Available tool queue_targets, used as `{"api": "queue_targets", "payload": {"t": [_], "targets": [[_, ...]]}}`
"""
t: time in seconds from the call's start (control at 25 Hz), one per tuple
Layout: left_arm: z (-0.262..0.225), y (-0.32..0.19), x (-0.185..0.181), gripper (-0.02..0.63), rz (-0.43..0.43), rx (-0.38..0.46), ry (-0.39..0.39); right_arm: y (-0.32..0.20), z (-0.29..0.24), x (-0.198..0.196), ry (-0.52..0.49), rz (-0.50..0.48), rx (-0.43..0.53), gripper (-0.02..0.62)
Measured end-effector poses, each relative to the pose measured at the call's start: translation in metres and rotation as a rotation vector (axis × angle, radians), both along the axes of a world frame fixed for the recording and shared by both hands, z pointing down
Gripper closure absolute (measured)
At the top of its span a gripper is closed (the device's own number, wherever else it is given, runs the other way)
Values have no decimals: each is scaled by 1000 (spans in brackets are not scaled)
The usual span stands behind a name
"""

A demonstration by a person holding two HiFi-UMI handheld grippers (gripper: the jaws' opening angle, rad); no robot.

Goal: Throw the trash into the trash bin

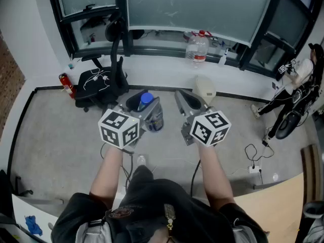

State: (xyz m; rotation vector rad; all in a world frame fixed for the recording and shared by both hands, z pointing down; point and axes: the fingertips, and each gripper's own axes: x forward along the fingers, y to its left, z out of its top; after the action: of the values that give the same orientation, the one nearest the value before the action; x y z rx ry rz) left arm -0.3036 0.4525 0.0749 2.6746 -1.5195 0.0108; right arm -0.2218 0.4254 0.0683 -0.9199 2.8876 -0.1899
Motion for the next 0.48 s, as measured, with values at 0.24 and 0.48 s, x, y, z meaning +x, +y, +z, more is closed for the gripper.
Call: {"api": "queue_targets", "payload": {"t": [0.24, 0.48], "targets": [[1, -7, 11, 399, 6, 2, 3, -7, 4, 11, -1, 8, -9, 592], [4, -9, 19, 399, 19, -9, 1, -10, 4, 20, -13, 29, -17, 592]]}}
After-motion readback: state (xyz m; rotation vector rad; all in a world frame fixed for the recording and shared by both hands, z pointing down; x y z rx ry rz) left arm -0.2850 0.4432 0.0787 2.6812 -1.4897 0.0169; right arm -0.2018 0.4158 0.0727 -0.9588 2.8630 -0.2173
